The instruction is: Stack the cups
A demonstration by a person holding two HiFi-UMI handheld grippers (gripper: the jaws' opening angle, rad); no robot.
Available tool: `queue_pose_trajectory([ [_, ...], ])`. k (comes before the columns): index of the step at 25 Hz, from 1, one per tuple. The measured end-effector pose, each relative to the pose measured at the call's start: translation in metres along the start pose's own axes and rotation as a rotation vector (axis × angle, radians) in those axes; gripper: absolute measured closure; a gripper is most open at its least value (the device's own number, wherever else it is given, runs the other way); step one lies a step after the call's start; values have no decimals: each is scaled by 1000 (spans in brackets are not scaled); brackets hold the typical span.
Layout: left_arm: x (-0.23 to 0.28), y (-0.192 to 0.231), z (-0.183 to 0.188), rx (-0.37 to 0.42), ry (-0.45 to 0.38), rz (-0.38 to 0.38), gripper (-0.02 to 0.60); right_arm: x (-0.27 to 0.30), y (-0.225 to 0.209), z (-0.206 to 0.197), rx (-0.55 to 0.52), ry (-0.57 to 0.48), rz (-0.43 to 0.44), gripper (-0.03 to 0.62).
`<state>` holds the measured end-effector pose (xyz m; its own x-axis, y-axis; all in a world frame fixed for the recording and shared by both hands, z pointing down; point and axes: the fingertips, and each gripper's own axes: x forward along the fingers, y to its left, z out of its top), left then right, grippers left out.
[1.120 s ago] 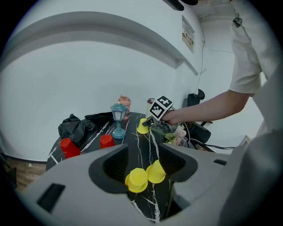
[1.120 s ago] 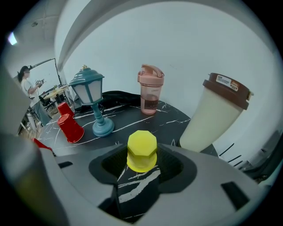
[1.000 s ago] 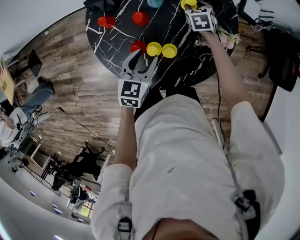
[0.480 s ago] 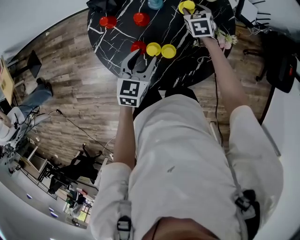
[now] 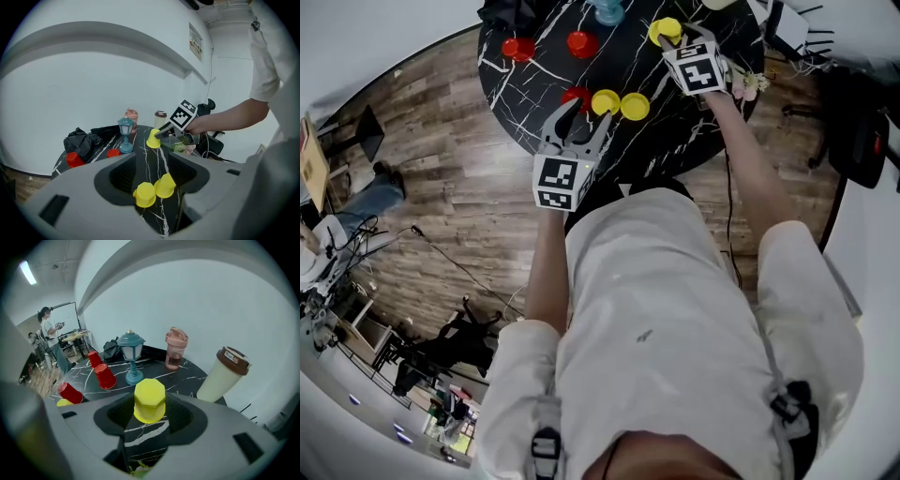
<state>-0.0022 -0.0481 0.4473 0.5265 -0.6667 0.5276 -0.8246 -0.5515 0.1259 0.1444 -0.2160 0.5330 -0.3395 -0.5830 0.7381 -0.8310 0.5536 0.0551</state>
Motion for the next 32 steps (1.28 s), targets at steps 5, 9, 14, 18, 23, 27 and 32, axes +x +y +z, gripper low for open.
queue_pose_trajectory([
  [5,4,0,-7,-15,6,-7,368,-16,22,0,-51,-10,70,382],
  [9,6,-6,-9,-22,3,-15,368,-30,42,-2,-96,-12,131,382],
  [14,5,-15,-11,-14,-2,-28,368,-49,67,-4,-139,-29,203,381],
  [18,3,-18,-9,-13,-12,-26,368,-63,87,-5,-171,-41,256,379],
  [23,-1,-20,-11,-11,-21,-25,368,-74,106,-13,-221,-39,286,379],
  [27,-4,-21,-14,-12,-24,-22,368,-81,119,-17,-247,-41,306,379],
  [32,-10,-20,-21,-21,-19,-12,368,-85,137,-22,-280,-43,337,379],
])
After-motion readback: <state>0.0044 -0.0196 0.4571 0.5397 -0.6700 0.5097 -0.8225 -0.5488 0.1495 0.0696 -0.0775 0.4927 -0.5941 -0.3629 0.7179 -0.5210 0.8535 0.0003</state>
